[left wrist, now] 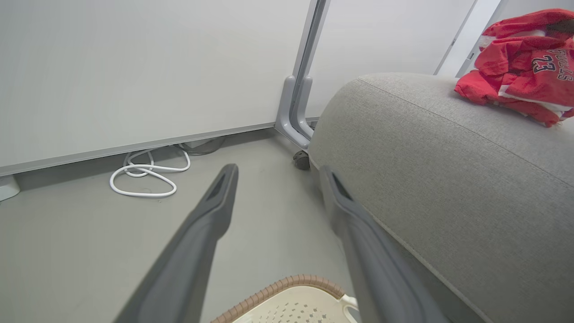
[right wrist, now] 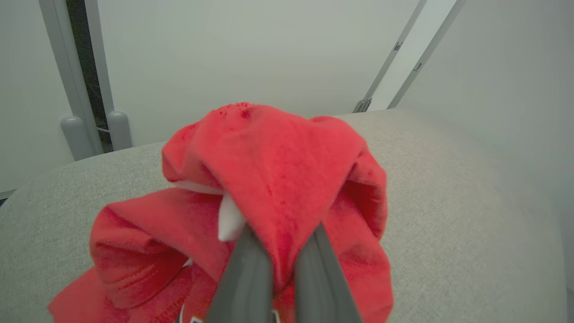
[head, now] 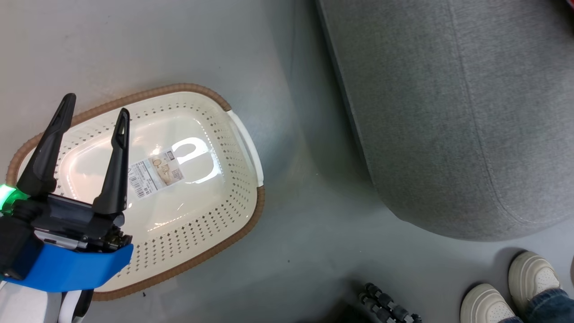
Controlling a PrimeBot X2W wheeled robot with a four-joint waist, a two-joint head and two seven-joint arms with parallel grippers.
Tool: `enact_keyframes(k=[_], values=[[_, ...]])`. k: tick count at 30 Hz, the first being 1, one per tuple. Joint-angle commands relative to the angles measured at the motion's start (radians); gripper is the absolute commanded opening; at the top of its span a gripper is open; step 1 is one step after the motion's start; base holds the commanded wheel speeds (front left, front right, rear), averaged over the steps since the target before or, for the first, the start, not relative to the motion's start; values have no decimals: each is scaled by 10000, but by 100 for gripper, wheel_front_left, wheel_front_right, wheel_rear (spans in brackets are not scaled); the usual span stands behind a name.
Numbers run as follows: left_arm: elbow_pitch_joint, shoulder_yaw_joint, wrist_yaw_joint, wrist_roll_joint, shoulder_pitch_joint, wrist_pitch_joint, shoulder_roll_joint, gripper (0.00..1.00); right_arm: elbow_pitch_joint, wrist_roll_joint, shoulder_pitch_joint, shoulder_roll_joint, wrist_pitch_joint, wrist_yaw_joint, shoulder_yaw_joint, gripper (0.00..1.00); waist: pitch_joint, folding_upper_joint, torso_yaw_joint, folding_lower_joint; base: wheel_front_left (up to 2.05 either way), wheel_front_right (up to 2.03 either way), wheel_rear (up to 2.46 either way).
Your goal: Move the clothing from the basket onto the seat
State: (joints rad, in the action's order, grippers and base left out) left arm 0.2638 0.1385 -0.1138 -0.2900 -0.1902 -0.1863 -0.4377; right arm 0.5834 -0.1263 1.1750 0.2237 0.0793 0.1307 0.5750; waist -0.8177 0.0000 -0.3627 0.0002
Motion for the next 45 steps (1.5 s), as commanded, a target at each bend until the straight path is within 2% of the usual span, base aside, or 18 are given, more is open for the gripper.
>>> enact_keyframes(k=[1,3,4,5,11,23,27,33,45], values=[[63,-20,33,34,-47,11,-58,100,256,-167,-160,-94,-48,2,179,0,-99,0,125,-2,0,0,0],[14,37,48,40,-103,-35,-17,100,631,-400,-196,-122,-65,2,397,0,-74,0,188,-2,0,0,0],[-30,68,50,29,-138,-74,20,100,769,-485,-228,-150,-55,2,490,6,-28,0,218,-2,0,0,0],[-90,99,52,15,-176,-101,53,100,885,-611,-254,-164,-108,2,594,100,30,0,243,-2,0,0,0],[-652,304,18,-105,-317,-376,286,100,1334,-1186,-435,-353,-424,2,484,100,705,0,339,-2,0,0,0],[-2796,548,8,-587,38,-778,1425,100,1211,-1197,-2480,-627,-1045,2,-650,100,3641,0,878,-2,0,0,0],[-3523,426,39,-709,202,-792,1931,100,629,-866,-3578,-815,-1320,2,-1287,100,4563,0,1187,-2,0,0,0],[-4163,14,-13,-602,618,-798,2703,100,-896,-160,-5662,-1314,-1407,2,-2388,100,5714,0,1485,-2,0,0,0],[-4711,-733,-109,-342,1239,-799,3271,100,-3529,1049,-9168,-1718,-947,2,-4290,100,6836,0,1985,-2,0,0,0]])
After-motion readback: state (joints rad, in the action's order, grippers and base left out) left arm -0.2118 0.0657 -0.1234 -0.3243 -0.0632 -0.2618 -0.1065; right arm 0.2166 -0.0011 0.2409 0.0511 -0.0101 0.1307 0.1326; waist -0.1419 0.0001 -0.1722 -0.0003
